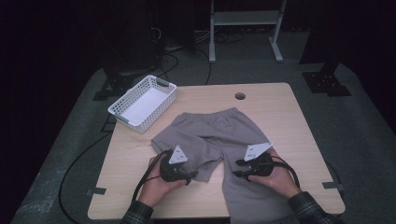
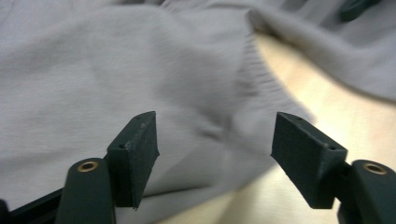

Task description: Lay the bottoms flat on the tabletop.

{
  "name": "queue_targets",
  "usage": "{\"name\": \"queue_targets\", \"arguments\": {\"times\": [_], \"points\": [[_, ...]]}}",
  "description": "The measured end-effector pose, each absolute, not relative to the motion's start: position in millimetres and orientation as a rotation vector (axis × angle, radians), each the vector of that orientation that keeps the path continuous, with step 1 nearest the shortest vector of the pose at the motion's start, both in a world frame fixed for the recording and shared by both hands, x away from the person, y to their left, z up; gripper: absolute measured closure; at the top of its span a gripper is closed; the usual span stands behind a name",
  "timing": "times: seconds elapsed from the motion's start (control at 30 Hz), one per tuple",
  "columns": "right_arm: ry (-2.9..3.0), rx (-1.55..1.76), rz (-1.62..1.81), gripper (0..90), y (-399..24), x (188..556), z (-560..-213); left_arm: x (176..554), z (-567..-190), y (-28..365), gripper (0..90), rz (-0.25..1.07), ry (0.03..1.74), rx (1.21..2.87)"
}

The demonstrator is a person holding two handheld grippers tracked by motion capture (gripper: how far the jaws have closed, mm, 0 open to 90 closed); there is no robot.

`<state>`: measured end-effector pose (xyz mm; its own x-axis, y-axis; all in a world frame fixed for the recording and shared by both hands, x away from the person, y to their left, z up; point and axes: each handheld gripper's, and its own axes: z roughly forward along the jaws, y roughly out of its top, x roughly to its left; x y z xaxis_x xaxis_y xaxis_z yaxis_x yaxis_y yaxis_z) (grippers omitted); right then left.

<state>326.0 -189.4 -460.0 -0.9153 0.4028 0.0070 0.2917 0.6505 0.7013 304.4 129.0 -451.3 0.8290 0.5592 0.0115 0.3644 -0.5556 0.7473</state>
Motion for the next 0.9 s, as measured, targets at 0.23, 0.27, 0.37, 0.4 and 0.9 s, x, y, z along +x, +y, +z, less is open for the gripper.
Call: {"name": "queue_targets", "arguments": {"times": [0.23,0.27,0.37,0.4,0.9], "points": [[2.725,0.58,1.098,53.7,-189.5,326.0,-463.6,290.9,-457.8,101.2,41.7,0.222,0.612,2.222],[2.726,0.579,1.097,53.7,-189.8,326.0,-464.0,293.1,-460.2,97.8,42.3,0.218,0.61,2.234],[2.728,0.585,1.088,53.7,-190.8,326.8,-465.4,301.0,-467.7,90.9,45.8,0.232,0.648,2.239],[2.729,0.586,1.089,53.7,-191.1,327.0,-465.7,303.5,-469.2,89.5,46.8,0.219,0.66,2.239],[2.711,0.612,1.086,54.7,-197.1,327.2,-465.4,292.3,-456.4,127.3,82.3,0.085,0.705,2.368]]}}
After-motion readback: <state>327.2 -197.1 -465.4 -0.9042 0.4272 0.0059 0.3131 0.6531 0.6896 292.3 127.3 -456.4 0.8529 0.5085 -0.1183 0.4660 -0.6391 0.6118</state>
